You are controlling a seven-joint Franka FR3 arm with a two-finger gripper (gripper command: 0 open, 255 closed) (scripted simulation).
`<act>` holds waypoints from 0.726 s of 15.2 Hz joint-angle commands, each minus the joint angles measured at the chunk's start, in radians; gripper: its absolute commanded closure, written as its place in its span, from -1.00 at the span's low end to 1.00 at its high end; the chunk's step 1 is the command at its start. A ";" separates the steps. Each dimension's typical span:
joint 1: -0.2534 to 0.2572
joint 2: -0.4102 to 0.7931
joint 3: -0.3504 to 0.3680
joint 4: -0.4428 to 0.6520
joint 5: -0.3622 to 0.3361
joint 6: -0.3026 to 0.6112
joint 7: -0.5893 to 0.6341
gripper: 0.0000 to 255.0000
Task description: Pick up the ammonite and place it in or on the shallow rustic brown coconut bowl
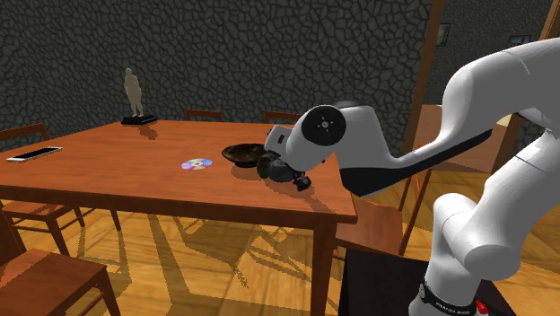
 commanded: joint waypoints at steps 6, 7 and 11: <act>-0.012 0.010 -0.014 -0.013 -0.021 0.030 0.009 -1.00; -0.012 0.010 -0.014 -0.013 -0.021 0.030 0.009 -1.00; -0.012 0.010 -0.014 -0.013 -0.021 0.029 0.009 1.00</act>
